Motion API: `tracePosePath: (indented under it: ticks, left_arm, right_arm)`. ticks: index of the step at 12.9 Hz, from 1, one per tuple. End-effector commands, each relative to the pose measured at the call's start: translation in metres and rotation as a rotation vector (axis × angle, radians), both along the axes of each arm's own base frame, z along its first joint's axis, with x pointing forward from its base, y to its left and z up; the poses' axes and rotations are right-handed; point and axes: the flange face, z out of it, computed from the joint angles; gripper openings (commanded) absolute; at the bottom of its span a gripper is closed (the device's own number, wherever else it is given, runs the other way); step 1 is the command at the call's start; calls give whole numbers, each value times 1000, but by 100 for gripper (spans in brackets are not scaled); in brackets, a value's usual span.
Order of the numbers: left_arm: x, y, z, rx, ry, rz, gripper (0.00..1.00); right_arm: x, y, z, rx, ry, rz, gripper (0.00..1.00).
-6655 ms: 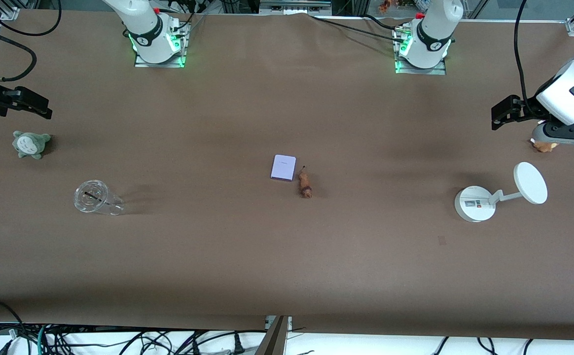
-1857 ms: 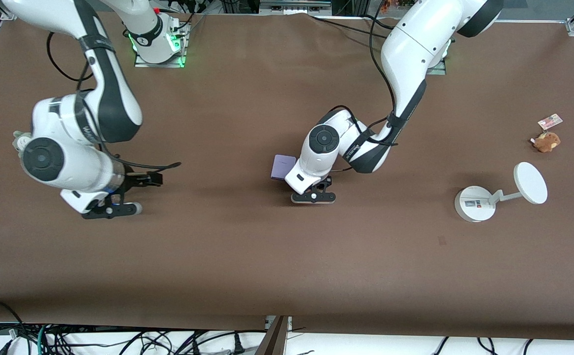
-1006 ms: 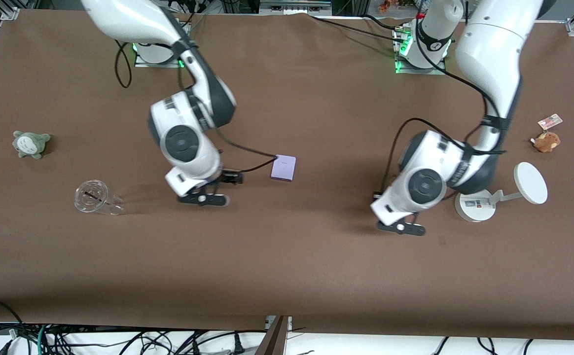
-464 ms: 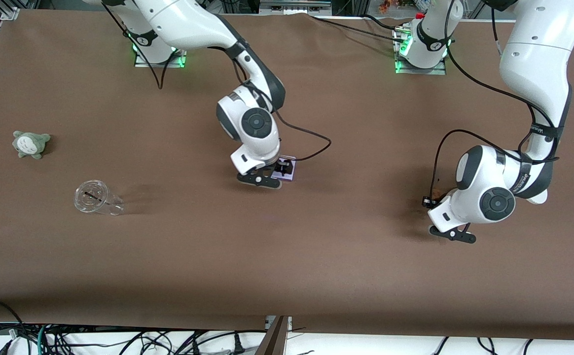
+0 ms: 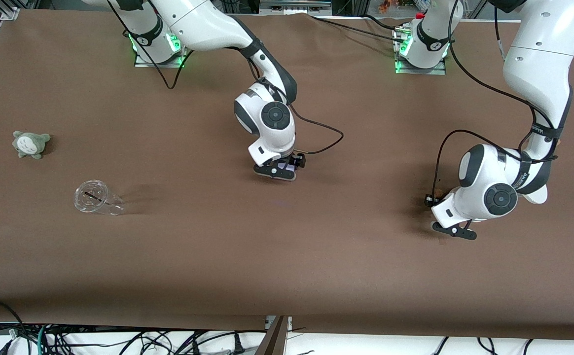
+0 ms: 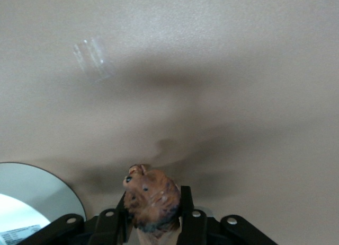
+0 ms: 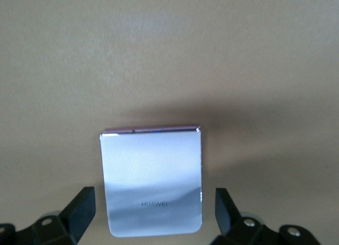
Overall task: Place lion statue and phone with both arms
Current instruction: 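Carry the lion toward the white lamp while the right gripper grasps the phone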
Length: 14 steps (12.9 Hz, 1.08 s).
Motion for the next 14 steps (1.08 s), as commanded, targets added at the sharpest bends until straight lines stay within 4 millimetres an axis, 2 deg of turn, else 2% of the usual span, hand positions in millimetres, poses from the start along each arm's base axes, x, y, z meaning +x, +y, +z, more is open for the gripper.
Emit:
tracePosePath:
  ticks: [1, 3, 6, 8, 10, 11, 12, 14]
  left_arm:
    - [-5, 4, 7, 11, -8, -25, 100]
    - [-4, 2, 15, 13, -9, -28, 100]
    - [-7, -15, 65, 41, 15, -47, 100]
    - [-12, -17, 105, 64, 20, -52, 100]
    - [-22, -18, 148, 90, 24, -48, 100]
    - [-28, -25, 176, 97, 17, -52, 100]
    - [-36, -29, 207, 110, 0, -54, 100]
    - [-47, -20, 266, 128, -44, -31, 100]
  right_arm:
    - [-3, 8, -3, 2, -9, 0, 100]
    - [-5, 8, -11, -8, -2, 7, 100]
    - [-11, 11, -21, -19, 5, 16, 100]
    - [-11, 11, -21, -20, 4, 21, 99]
    - [-11, 11, -21, -20, 3, 28, 75]
    - [-10, 10, -21, -22, 2, 30, 67]
    - [-9, 10, -18, -18, -1, 26, 52]
    - [-2, 12, -6, -4, -18, 34, 50]
